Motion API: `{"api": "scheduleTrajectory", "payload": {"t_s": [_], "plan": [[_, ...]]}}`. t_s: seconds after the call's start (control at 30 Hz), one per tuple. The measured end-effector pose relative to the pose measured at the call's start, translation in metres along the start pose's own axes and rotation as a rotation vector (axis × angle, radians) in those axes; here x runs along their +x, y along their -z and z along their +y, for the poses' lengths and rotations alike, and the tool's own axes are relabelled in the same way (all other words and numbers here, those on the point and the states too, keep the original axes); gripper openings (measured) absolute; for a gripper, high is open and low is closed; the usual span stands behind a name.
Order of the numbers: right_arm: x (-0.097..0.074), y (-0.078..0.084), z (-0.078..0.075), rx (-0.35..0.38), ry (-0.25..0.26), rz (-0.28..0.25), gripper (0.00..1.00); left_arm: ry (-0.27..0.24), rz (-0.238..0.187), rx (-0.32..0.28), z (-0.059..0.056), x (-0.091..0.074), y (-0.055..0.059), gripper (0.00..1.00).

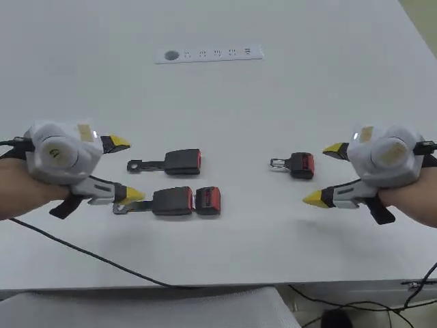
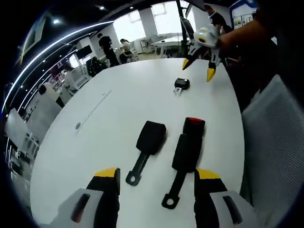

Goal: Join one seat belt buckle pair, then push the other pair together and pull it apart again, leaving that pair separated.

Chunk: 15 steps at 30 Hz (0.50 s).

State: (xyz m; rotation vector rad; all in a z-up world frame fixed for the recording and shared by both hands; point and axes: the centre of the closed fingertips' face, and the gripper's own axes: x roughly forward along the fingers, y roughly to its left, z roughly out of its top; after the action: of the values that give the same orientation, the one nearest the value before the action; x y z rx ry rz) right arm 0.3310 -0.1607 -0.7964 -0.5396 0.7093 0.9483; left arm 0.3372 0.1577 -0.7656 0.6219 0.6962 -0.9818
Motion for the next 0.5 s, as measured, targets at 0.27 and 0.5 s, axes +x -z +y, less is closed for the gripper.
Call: {"api": "scheduleTrajectory", "payload": {"t_s": [0.27,0.5], "plan": [[-0.021,-0.006,0.010,0.106,0.046,-0.071,0.77,-0.048,-0.048,-0.107,-0.023,-0.027,0.021,0.77],[-0.034,-0.005,0.026,0.172,0.050,-0.107,0.86,-0.079,-0.092,-0.200,-0.030,-0.046,0.033,0.90]]}}
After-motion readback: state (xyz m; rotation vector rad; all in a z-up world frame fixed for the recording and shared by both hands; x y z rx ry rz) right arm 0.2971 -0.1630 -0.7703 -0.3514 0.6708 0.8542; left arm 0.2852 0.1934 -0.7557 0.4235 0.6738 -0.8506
